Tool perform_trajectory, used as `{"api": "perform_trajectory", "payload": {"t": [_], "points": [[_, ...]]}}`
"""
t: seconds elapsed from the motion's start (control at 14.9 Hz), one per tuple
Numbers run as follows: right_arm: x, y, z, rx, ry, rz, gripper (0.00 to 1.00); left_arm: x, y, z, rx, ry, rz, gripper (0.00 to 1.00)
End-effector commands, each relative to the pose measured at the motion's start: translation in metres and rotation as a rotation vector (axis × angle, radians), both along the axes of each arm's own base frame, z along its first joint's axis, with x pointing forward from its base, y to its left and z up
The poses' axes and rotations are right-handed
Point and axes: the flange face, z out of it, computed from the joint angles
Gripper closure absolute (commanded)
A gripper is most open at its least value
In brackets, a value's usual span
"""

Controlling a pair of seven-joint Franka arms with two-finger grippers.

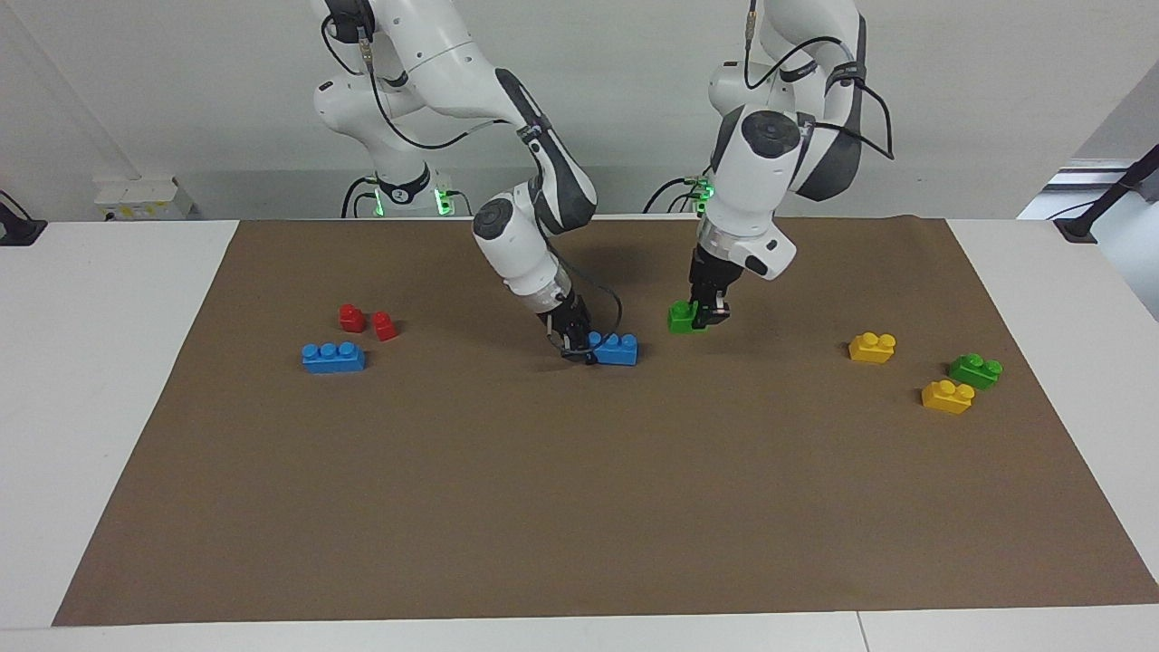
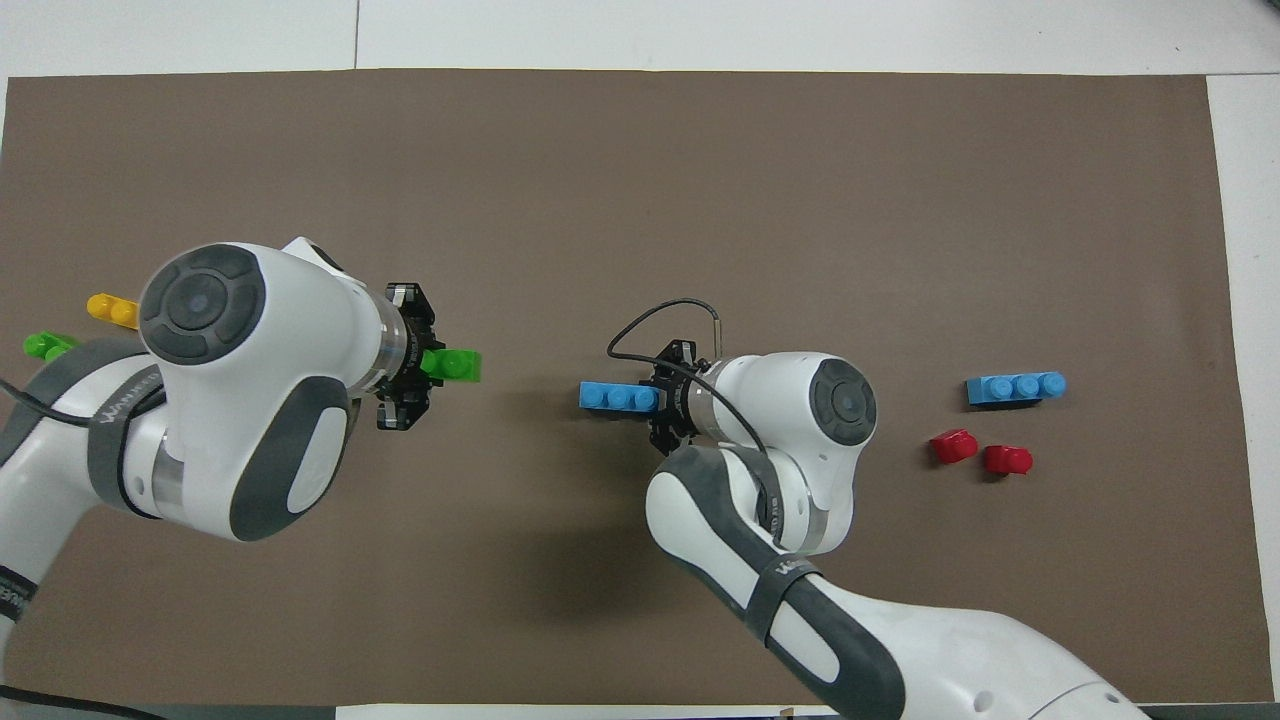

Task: Remove green block with left arm and hold with right
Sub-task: 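Carry green outward with the left gripper while the right gripper carries blue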

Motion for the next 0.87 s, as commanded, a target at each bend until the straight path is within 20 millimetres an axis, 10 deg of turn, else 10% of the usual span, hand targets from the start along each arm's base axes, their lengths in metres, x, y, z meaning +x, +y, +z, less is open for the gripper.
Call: {"api": "perform_trajectory", "payload": {"t": [0.0, 0.33, 0.8], "points": [[0.027, -0.063, 0.05, 0.032, -0.023, 0.047, 1.0, 0.01, 0.048, 0.005, 0.018, -0.004, -0.165, 1.0], [0.054, -0.197, 0.067, 0.052, -0.043, 0.092, 1.0, 0.024, 0.122, 0.003, 0.029, -0.036, -0.382, 1.0], [0.051, -0.316, 0.027, -0.01, -0.014, 0.086, 1.0, 0.053, 0.177, -0.047, 0.052, -0.102, -0.394, 1.0]]}}
